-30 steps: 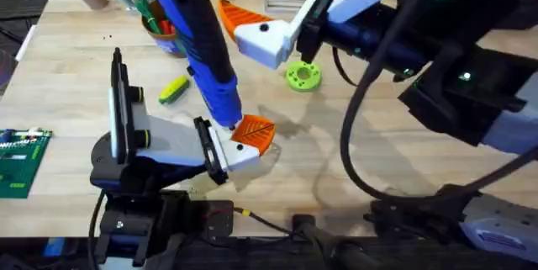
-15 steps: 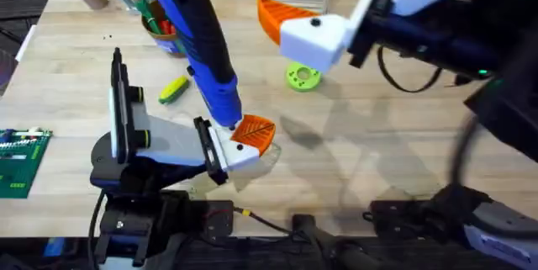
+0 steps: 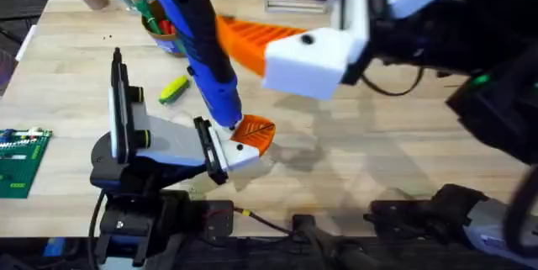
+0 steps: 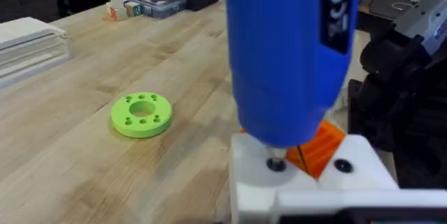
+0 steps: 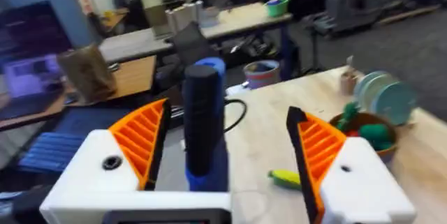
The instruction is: Pick up the gripper from the table and insert it into the empty holder that is missing its gripper. Then pick up a screw, insert it into the mounting hole, and use the screwdriver to tighten it. Finally, clean up the table by picking up the vegetable and placing it into the bucket.
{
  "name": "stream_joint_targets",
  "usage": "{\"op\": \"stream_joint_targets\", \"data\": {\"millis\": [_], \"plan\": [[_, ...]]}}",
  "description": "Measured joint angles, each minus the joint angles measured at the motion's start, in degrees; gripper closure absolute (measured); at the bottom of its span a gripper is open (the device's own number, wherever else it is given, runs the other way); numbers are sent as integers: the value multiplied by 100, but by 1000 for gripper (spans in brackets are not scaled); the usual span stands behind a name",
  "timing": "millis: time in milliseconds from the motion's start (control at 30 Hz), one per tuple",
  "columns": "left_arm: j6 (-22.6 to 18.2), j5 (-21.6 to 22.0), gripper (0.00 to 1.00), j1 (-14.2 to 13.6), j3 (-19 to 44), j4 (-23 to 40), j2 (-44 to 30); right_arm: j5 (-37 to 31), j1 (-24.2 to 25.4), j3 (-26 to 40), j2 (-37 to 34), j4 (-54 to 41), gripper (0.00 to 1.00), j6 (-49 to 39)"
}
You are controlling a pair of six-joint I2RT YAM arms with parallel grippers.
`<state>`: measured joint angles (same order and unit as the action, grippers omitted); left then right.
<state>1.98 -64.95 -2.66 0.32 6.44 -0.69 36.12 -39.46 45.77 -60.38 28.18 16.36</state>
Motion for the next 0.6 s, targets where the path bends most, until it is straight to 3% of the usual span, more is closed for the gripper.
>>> {"op": "stream_joint_targets", "data": {"millis": [267,600], "plan": [[0,0,997,0,0,0,0,-103,-506,58,-270,121,12,212],[0,-2,997,0,0,0,0,-289,-736,511,-827,141,12,251]]}}
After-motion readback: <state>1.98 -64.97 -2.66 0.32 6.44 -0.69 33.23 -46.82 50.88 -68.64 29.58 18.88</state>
